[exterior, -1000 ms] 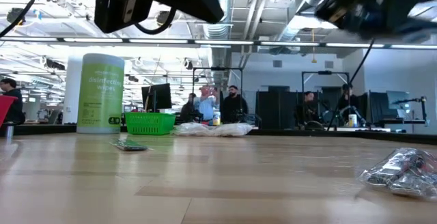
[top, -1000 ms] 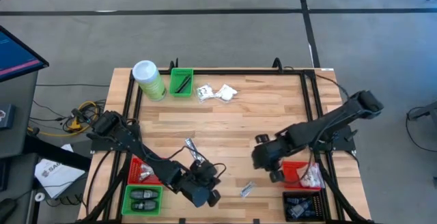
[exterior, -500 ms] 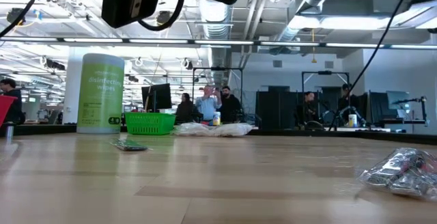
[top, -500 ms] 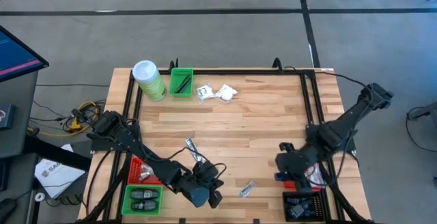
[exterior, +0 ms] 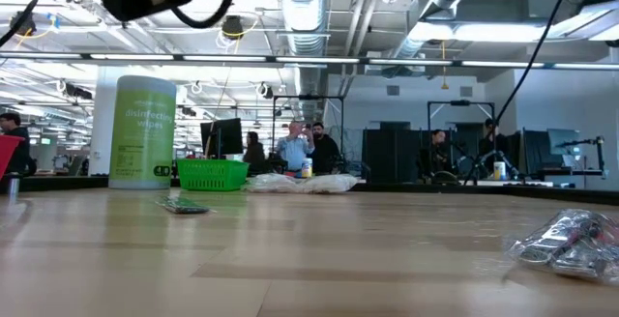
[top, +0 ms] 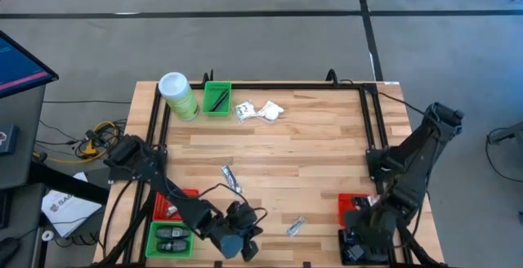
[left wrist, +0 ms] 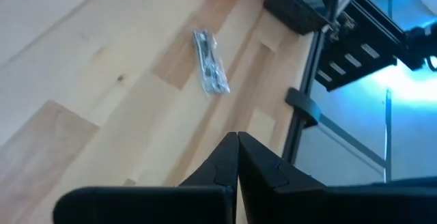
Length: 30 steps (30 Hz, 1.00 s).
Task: Pick & Place Travel size toiletries
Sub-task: Put the shave cream into the black bin
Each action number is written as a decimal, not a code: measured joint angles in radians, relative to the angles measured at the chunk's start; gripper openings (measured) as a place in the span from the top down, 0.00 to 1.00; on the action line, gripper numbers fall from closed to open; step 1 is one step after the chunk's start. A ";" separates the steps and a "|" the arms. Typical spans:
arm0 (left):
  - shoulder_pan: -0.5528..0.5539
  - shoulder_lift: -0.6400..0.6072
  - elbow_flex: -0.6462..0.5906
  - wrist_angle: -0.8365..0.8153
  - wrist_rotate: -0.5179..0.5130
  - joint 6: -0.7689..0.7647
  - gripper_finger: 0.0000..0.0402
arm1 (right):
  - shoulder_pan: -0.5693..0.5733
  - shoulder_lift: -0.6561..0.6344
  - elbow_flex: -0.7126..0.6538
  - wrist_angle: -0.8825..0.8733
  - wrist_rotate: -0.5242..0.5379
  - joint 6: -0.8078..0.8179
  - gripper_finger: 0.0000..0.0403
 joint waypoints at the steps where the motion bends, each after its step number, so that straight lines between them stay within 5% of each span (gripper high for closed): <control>1: -0.006 0.000 0.000 0.000 0.000 0.000 1.00 | 0.007 0.015 0.000 0.002 0.000 0.015 0.75; 17: -0.030 0.000 0.000 0.012 0.000 0.000 1.00 | 0.109 0.275 0.000 0.013 0.000 0.019 0.75; 30: -0.036 0.000 0.000 0.024 0.000 0.000 1.00 | 0.118 0.352 -0.005 0.010 0.001 -0.057 0.75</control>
